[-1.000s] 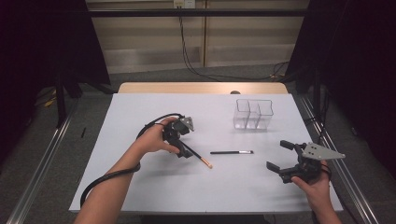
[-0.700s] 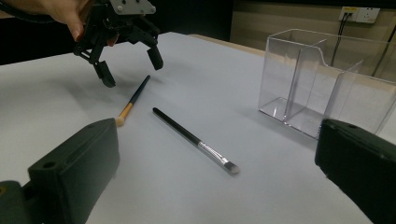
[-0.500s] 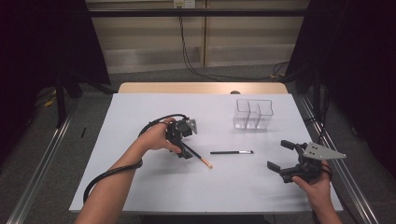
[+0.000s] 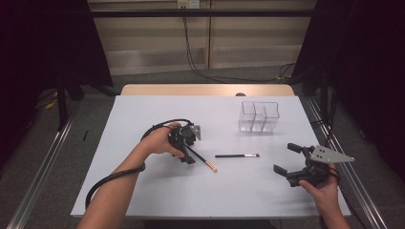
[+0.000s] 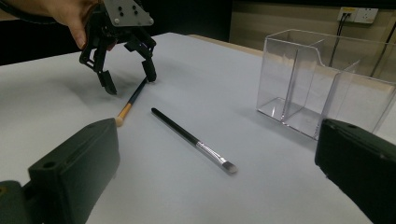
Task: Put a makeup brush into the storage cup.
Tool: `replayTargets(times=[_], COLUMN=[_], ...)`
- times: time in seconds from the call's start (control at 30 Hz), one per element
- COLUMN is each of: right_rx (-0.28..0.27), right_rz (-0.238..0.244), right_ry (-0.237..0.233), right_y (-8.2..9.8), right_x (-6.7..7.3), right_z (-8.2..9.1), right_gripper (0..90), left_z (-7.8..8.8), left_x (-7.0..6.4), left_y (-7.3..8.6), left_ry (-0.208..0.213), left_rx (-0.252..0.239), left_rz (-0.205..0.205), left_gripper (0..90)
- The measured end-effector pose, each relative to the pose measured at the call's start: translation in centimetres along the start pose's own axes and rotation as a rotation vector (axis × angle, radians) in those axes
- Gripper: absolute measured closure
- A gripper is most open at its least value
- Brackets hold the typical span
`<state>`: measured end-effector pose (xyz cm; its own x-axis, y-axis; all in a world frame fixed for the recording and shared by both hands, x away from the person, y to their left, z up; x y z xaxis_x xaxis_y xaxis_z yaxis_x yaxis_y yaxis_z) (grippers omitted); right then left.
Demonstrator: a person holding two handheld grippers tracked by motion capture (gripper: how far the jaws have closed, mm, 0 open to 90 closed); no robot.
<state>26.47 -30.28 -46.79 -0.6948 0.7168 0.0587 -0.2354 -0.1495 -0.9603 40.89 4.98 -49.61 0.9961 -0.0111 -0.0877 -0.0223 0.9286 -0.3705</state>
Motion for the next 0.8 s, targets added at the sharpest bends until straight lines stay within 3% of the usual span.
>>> replayTargets(times=[0.4,0.53,0.8], right_rx=[0.002,0.002,0.003], right_rz=[-0.001,0.002,0.003], right_ry=[0.002,0.005,0.004], right_y=[0.0,0.0,0.0], right_x=[-0.1,-0.1,-0.1], right_z=[0.0,0.1,0.1], right_gripper=[0.0,0.0,0.0], left_z=[0.6,0.9,0.9], left_x=[-1.2,-1.5,-2.4], left_y=[0.6,0.8,0.8], left_ry=[0.014,0.012,0.04], left_rx=[-0.002,0.016,0.034], left_rz=[-0.089,-0.119,-0.149], left_gripper=[46.5,59.3,78.8])
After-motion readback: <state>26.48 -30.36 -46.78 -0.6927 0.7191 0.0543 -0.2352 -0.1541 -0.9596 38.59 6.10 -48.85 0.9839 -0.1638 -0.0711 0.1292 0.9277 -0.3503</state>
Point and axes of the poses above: each handheld gripper's, and its own axes: z roughly backward along the jaws, y roughly out of its underside, x roughly to its left, the point moved 4 cm from there along -z, roughly forward along the jaws
